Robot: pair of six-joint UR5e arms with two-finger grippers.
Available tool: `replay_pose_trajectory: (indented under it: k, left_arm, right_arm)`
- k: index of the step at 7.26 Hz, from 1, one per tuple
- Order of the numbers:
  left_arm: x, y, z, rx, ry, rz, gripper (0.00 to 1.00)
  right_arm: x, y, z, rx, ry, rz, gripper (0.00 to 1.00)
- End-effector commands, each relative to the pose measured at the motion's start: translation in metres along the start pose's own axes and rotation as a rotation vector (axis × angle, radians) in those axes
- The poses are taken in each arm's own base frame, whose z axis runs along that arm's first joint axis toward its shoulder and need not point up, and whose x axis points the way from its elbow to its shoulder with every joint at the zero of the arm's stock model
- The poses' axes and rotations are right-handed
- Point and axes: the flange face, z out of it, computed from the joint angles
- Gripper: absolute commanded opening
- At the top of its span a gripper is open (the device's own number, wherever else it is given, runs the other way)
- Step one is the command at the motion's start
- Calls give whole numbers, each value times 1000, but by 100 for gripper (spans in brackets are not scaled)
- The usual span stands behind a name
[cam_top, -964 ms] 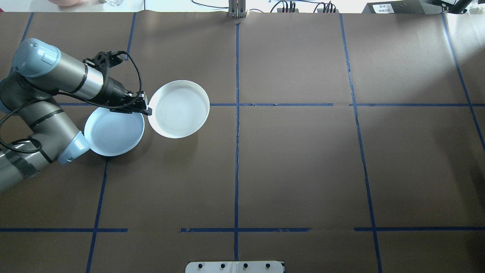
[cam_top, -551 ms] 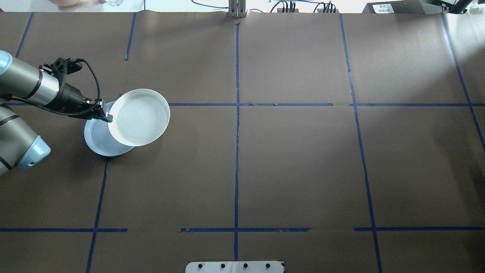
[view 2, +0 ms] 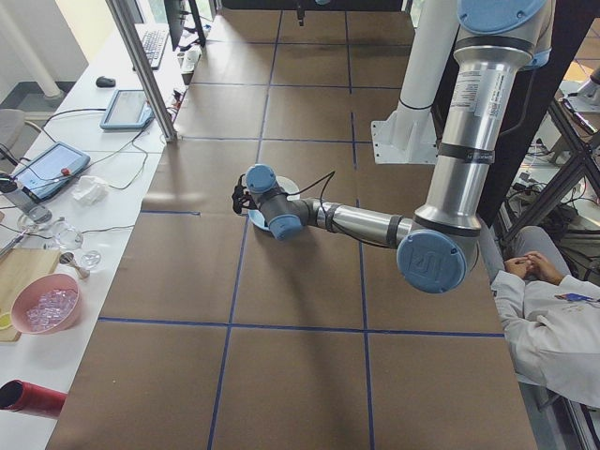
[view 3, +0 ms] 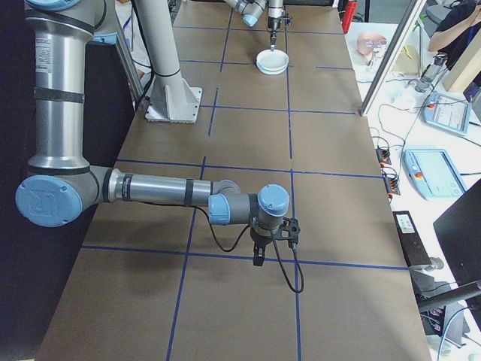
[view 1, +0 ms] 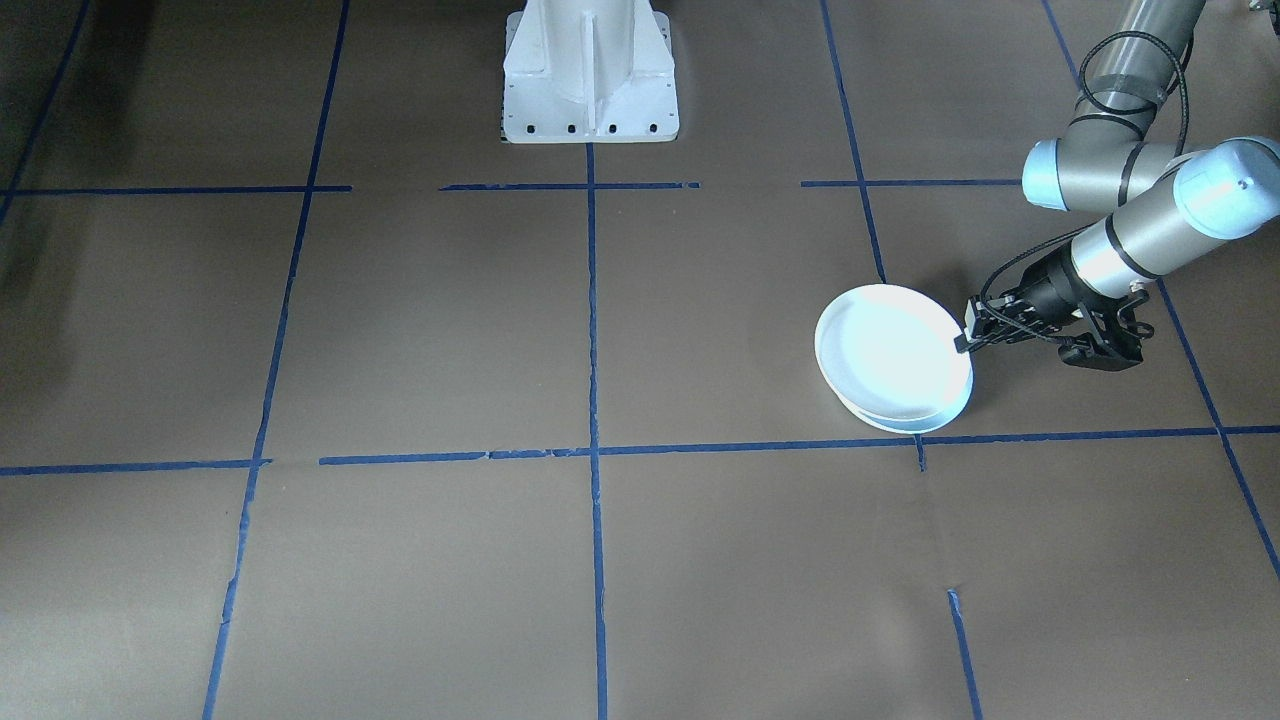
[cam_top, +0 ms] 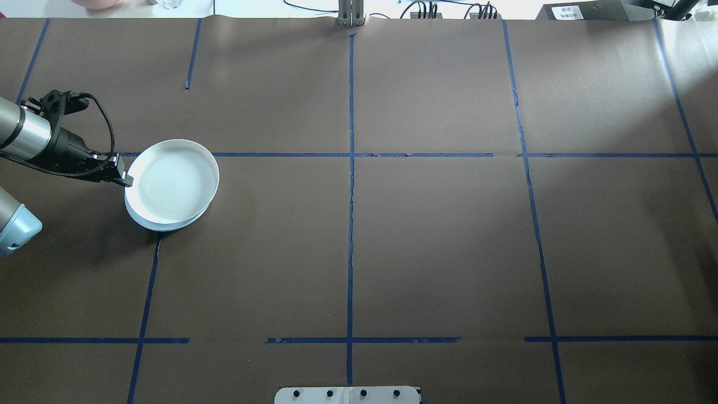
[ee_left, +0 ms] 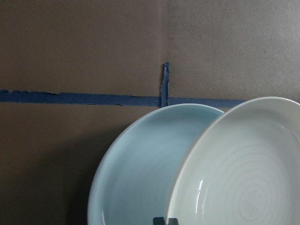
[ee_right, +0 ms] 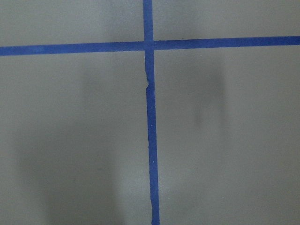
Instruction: Stack plate in center
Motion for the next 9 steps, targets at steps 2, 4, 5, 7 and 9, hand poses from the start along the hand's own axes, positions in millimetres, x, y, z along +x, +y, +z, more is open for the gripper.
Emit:
replay_pose_trajectory:
  k: [2,4,5,7,9]
  left_arm:
    - [-7,2,0,0,-11,-6,0]
    - [-12,2,-3,5,-15,-13,0]
    - [-14,1,-4,7,-16,-16,0]
    - [-25,-4,-6,3,-37,-23,0]
    - [-19,-8,-8,9,-31,-26,0]
  right_arm:
    - [0,0,0,0,0,0,100]
    - [0,0,0,0,0,0,100]
    - [0,0,0,0,0,0,100]
    - [0,0,0,0,0,0,100]
    - [0,0,0,0,0,0,100]
